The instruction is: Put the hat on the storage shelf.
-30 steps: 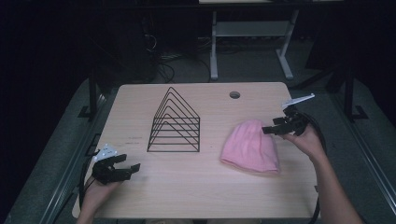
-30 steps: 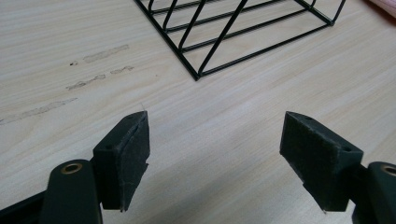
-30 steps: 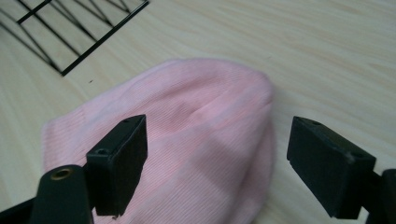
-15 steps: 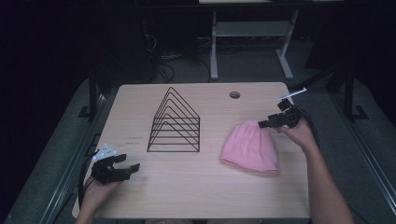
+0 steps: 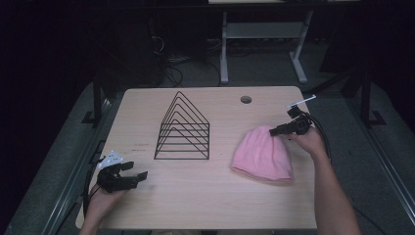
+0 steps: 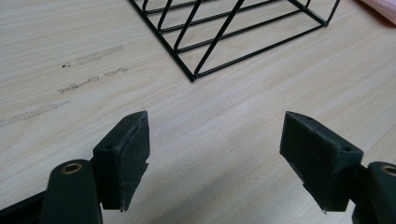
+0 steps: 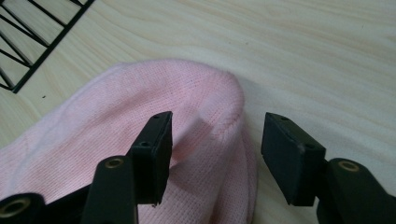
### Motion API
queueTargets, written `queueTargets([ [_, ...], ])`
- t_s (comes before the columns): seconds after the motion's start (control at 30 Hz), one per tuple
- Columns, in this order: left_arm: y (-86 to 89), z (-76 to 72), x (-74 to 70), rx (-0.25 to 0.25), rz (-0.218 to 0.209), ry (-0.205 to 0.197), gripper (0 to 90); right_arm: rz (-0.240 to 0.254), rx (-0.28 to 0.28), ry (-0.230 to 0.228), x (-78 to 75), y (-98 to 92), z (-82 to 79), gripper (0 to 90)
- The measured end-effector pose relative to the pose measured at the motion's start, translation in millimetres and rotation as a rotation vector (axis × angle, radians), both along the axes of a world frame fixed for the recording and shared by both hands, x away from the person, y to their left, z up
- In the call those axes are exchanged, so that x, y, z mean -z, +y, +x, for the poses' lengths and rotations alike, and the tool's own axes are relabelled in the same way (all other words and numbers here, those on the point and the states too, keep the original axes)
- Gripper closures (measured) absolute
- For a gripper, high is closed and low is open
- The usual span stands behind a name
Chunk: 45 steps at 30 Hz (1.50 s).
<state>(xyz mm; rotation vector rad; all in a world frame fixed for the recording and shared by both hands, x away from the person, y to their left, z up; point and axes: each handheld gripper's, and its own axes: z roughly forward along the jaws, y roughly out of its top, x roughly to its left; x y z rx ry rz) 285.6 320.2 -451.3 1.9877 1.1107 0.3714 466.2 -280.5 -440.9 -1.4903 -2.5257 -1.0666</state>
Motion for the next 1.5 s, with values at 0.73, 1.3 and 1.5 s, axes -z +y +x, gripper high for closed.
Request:
queueTargets([
  [0.73,4.4,1.5,1.8,0.007,0.006,0.010,24.0,0.017,0.015,0.053,18.5,1.9,1.2,52.8],
  [1.3,3.1,1.1,1.0,0.008,-0.002,0.001,24.1,0.085,0.031,0.078,22.8,5.1,-4.1,71.9],
  [1.5,3.2,0.8,0.3,0.012,-0.003,-0.003,24.0,0.093,0.025,0.062,13.4,5.0,-9.7,75.1],
])
